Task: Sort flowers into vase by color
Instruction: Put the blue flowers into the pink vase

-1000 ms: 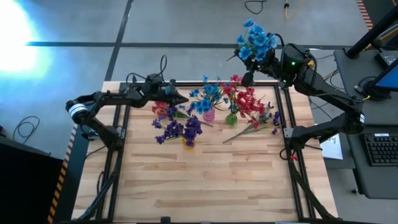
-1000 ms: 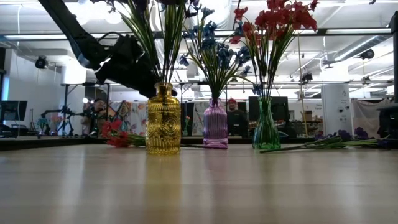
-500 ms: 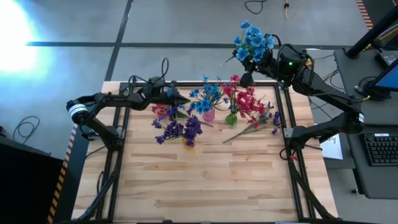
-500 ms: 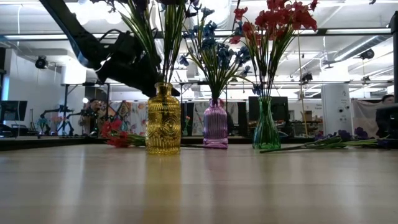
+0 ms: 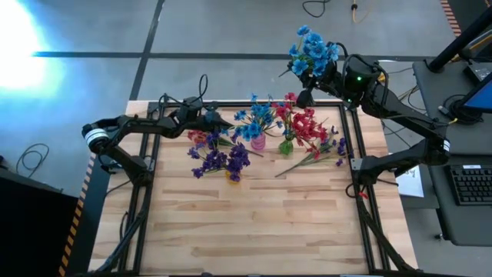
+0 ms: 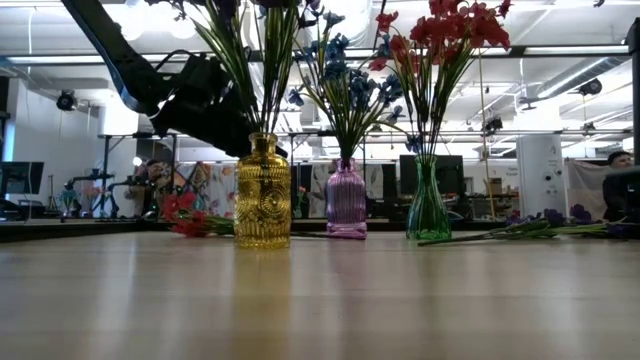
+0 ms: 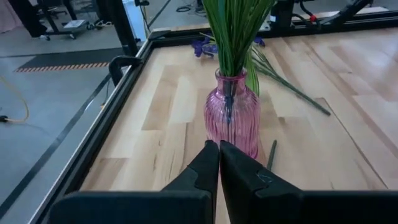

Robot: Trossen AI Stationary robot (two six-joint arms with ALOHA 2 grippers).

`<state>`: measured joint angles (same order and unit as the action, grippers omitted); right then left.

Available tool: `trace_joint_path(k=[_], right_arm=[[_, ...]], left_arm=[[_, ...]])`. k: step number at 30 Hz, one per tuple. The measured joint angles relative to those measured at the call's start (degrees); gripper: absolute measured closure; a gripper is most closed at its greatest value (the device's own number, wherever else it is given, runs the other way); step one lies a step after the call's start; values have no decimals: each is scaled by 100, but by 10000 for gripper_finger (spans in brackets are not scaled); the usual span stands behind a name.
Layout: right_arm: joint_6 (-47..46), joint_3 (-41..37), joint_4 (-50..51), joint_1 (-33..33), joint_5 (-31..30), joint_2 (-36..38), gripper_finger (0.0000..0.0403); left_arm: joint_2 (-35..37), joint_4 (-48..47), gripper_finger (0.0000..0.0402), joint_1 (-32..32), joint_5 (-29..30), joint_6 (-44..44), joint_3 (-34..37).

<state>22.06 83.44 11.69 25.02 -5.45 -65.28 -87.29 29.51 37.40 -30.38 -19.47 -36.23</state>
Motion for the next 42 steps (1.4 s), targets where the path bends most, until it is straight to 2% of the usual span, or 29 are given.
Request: trace_joint_path(k=[8, 16, 25, 33, 42], right_arm=[[0, 0, 1, 0, 30, 0, 385], [-9, 0, 36, 0, 122, 0, 385], [46, 0, 43, 0, 140, -3, 385], [50, -4, 45, 0, 140, -9, 385], [48, -9, 137, 0, 140, -9, 385]], left_arm=[[-509, 261, 350, -27, 45, 468, -167], [-1071, 573, 264, -36, 36, 753, -387], [-1344, 1020, 171, -80, -55, 696, -413], [-1517, 1489, 136, -215, -188, 735, -413], [-1517, 1445, 130, -245, -98, 1079, -420]])
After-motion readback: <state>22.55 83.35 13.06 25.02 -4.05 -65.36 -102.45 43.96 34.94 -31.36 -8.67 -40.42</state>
